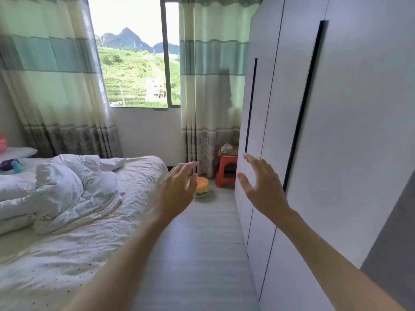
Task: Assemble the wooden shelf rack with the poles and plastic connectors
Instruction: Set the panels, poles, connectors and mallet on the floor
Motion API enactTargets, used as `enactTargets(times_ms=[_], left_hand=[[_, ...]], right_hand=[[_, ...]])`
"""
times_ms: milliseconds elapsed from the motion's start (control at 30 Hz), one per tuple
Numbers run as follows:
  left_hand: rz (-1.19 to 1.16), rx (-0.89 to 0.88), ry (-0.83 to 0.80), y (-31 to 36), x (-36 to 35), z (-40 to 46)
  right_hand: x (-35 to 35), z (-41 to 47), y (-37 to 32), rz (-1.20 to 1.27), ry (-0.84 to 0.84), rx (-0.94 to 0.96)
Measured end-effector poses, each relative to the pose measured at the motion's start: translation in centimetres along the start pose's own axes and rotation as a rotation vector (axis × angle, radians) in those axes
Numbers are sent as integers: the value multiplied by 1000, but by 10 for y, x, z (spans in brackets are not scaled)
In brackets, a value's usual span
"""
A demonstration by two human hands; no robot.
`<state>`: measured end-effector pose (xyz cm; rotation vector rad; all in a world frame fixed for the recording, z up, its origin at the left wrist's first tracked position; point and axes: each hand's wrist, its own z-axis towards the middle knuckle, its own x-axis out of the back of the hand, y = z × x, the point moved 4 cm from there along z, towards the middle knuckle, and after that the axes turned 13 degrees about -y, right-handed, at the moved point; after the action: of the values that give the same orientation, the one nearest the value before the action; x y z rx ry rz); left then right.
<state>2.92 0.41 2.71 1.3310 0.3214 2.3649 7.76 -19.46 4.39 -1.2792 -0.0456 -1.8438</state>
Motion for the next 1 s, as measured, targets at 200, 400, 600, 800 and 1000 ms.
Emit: enactTargets(times_ms=[200, 400, 600, 800, 1000], left_hand=[[-90, 72, -70, -72, -83, 29], [-166, 172, -116, -162, -135, 103], [-252, 240, -128, -230, -178, 188], [-282, 278, -199, -281, -241, 270], [-301, 328, -204, -325, -298, 376]], right_hand=[[-80, 33, 64, 212, -55, -136], [-145, 115, 124, 252, -98, -216], [-197, 197, 187, 316, -155, -309], [-234, 282, 264, 362, -168, -351], [-262, 387, 352, 404, -179, -351]])
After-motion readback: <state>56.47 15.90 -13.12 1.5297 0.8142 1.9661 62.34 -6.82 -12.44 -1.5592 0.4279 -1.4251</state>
